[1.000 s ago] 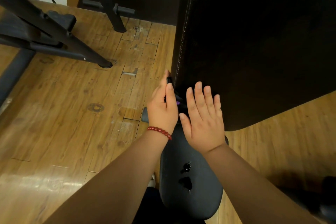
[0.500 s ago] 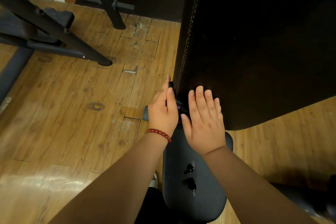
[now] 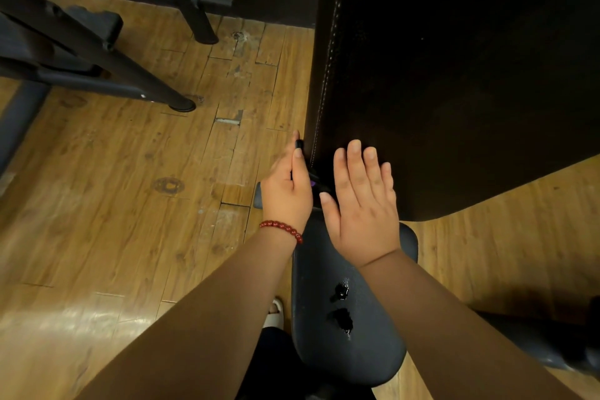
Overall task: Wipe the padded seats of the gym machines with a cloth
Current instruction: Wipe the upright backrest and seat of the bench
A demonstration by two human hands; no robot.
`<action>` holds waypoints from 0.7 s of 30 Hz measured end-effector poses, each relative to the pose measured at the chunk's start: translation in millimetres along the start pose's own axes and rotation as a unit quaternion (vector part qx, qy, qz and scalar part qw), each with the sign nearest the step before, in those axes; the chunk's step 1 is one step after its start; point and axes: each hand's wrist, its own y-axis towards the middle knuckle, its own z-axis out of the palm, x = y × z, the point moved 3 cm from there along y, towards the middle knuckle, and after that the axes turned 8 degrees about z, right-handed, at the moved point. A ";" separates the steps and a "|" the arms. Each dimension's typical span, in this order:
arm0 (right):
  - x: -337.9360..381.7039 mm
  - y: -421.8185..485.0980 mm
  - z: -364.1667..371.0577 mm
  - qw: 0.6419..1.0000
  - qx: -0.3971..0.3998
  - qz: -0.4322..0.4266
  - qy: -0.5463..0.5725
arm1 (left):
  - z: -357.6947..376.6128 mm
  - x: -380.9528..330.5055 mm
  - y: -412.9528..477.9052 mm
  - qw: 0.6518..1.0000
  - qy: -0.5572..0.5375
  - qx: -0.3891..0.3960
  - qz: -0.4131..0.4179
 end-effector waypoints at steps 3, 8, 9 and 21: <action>-0.7 -1.4 1.1 1.000 -0.001 0.003 0.001 | -2.1 -9.6 -2.8 1.000 -0.025 -0.013 -0.003; -2.0 -1.5 1.7 1.000 0.005 -0.003 0.010 | -7.8 -38.4 -5.1 0.993 -0.025 -0.067 0.098; -1.7 -2.0 1.7 1.000 0.007 -0.002 0.009 | -6.8 -35.5 -4.1 0.993 -0.018 -0.059 0.099; 0.6 -28.6 15.1 0.997 0.064 0.031 0.008 | -5.2 -11.6 -8.1 0.999 -0.012 -0.016 0.049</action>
